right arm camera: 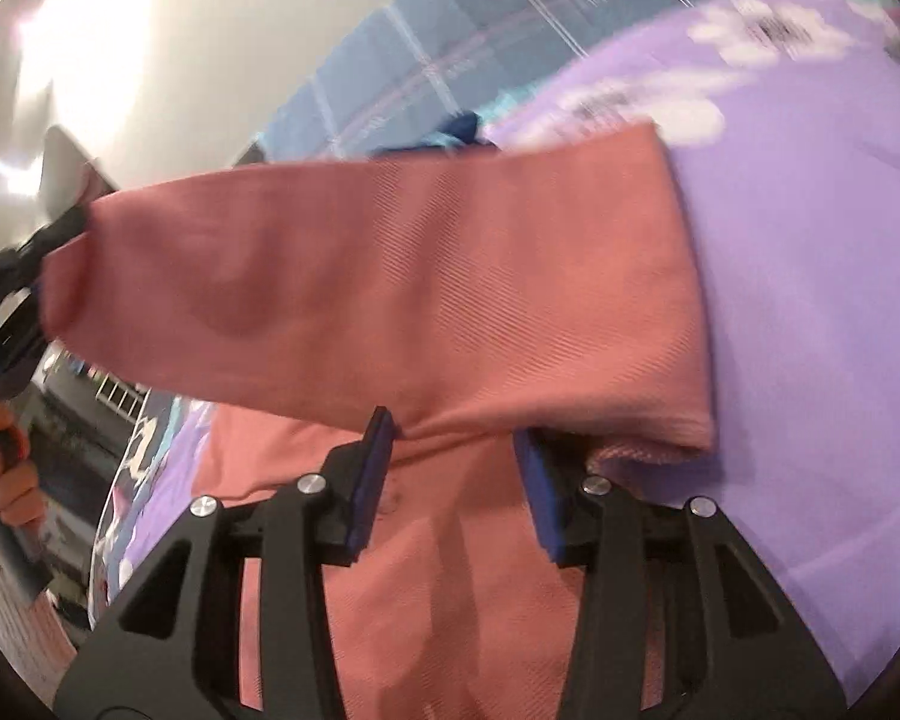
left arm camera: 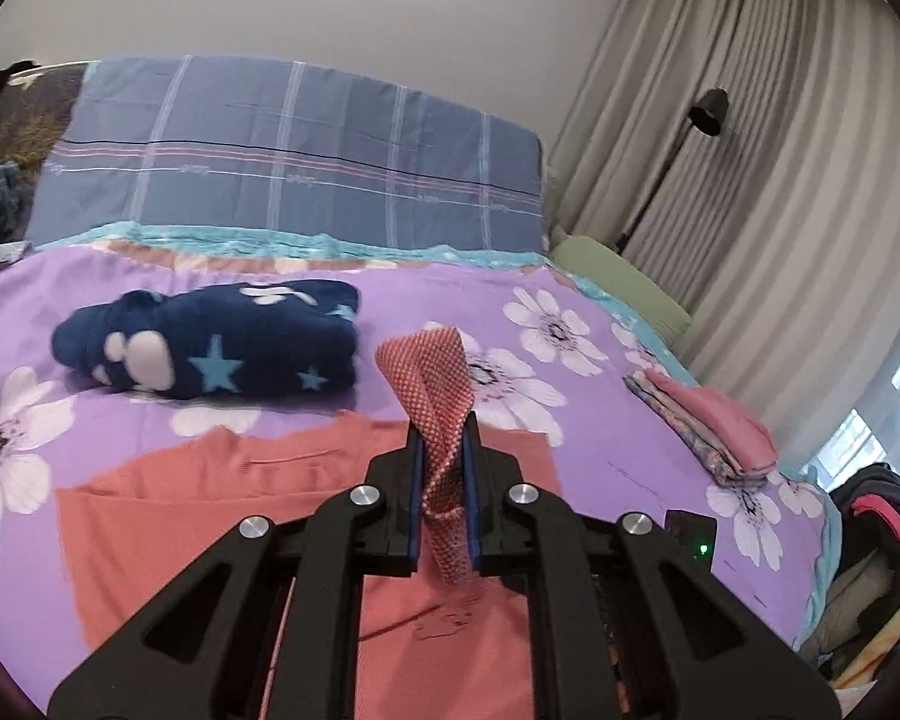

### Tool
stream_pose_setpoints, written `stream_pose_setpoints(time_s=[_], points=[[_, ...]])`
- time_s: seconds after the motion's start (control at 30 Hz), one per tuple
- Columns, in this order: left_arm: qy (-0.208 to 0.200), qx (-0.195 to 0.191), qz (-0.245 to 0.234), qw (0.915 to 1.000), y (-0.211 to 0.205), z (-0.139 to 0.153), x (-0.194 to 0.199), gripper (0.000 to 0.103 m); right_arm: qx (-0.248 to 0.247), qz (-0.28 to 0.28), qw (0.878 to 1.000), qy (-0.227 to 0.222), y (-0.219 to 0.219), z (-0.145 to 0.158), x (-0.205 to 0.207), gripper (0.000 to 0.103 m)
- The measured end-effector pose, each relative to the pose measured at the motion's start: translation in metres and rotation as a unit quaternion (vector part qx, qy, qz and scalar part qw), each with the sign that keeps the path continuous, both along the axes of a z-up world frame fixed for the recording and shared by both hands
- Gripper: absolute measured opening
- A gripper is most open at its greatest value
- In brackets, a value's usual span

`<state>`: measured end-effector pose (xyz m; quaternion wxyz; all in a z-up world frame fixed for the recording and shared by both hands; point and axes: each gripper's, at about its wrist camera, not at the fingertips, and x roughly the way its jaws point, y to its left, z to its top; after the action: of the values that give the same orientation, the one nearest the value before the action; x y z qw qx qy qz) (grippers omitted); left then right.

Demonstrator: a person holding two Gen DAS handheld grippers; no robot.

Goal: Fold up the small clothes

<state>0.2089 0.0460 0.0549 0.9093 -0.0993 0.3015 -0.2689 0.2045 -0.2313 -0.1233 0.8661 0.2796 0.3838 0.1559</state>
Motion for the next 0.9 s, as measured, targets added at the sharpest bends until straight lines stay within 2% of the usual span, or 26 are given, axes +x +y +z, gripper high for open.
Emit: stream_pose_setpoints(time_s=[0.13,0.27,0.37,0.4,0.43,0.47,0.6,0.7,0.77,0.8,0.83,0.9], points=[[0.010,-0.006,0.045,0.9989,0.037,-0.010,0.002,0.011,-0.020,0.000,1.000,-0.002,0.004,0.000,0.001,0.040],[0.035,-0.031,0.090,0.9948,0.084,-0.026,0.004,0.011,-0.031,0.004,0.999,-0.005,0.009,0.000,0.001,0.044],[0.070,-0.036,0.094,0.9925,0.100,-0.050,0.008,0.011,-0.037,0.005,0.999,-0.006,0.010,-0.001,0.001,0.046],[0.081,-0.032,0.097,0.9914,0.100,-0.059,0.010,0.022,-0.041,0.005,0.999,-0.006,0.012,0.000,0.000,0.046],[0.096,-0.025,0.104,0.9896,0.100,-0.071,0.012,0.043,-0.046,0.007,0.999,-0.007,0.014,0.001,0.000,0.048],[0.109,-0.019,0.111,0.9876,0.098,-0.084,0.015,0.050,-0.051,0.008,0.999,-0.008,0.016,0.002,0.000,0.049],[0.158,-0.032,0.082,0.9835,0.083,-0.127,0.033,0.051,-0.064,0.016,0.998,-0.013,0.024,0.004,-0.004,0.055],[0.178,0.007,0.084,0.9804,0.061,-0.150,0.048,0.051,-0.068,0.021,0.997,-0.014,0.027,0.004,-0.003,0.060],[0.167,0.024,0.096,0.9810,0.054,-0.154,0.054,0.025,-0.077,0.022,0.997,-0.012,0.029,0.004,-0.002,0.061],[0.169,0.018,0.097,0.9807,0.053,-0.152,0.056,0.003,-0.080,0.022,0.996,-0.011,0.030,0.004,-0.002,0.061],[0.173,0.002,0.100,0.9799,0.055,-0.148,0.056,0.003,-0.091,0.021,0.996,-0.009,0.032,0.005,-0.001,0.060],[0.148,-0.005,0.107,0.9832,0.058,-0.126,0.048,0.003,-0.137,0.015,0.990,-0.001,0.042,0.008,0.000,0.054]])
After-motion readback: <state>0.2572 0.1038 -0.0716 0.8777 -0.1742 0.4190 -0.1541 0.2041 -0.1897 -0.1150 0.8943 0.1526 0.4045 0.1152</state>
